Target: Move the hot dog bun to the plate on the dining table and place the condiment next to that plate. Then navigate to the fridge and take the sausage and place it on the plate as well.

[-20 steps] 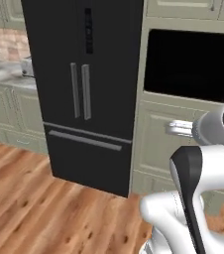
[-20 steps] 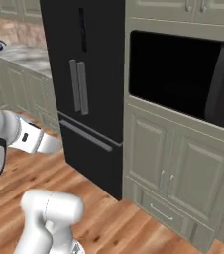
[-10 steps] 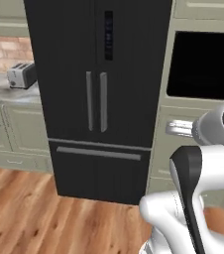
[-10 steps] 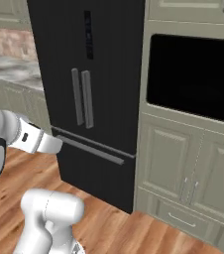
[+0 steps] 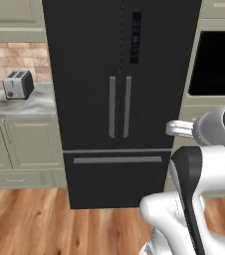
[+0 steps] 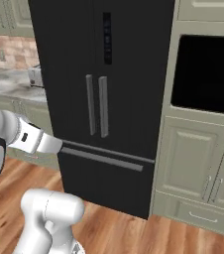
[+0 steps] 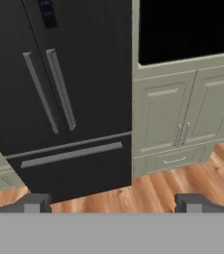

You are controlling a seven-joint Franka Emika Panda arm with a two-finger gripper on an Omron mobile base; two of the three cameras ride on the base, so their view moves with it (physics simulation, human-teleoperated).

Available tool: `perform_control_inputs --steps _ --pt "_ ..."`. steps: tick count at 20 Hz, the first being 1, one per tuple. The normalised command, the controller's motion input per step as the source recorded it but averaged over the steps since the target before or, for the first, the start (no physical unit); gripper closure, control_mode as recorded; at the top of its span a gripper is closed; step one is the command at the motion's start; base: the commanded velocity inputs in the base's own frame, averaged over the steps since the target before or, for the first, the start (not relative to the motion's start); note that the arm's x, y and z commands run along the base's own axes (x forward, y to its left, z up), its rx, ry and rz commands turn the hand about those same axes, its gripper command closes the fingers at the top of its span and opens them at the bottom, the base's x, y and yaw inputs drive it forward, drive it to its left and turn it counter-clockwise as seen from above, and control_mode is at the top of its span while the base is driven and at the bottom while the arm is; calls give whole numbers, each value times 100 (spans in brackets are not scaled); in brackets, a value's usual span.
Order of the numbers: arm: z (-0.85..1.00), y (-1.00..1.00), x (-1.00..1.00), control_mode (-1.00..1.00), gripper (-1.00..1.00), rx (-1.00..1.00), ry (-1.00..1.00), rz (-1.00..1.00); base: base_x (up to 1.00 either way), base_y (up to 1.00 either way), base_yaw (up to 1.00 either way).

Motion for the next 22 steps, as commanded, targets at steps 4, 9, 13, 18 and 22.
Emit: perform_control_inputs --steps 4,9,13,18,22 --pt "0 0 0 100 -100 0 0 0 25 48 -27" --pt "0 0 0 100 -100 0 0 0 30 16 -18" --pt "0 0 0 100 -100 0 0 0 39 40 -23" --pt "0 0 0 100 -100 0 0 0 33 33 -20" --pt "0 0 0 100 -100 0 0 0 51 39 -12"
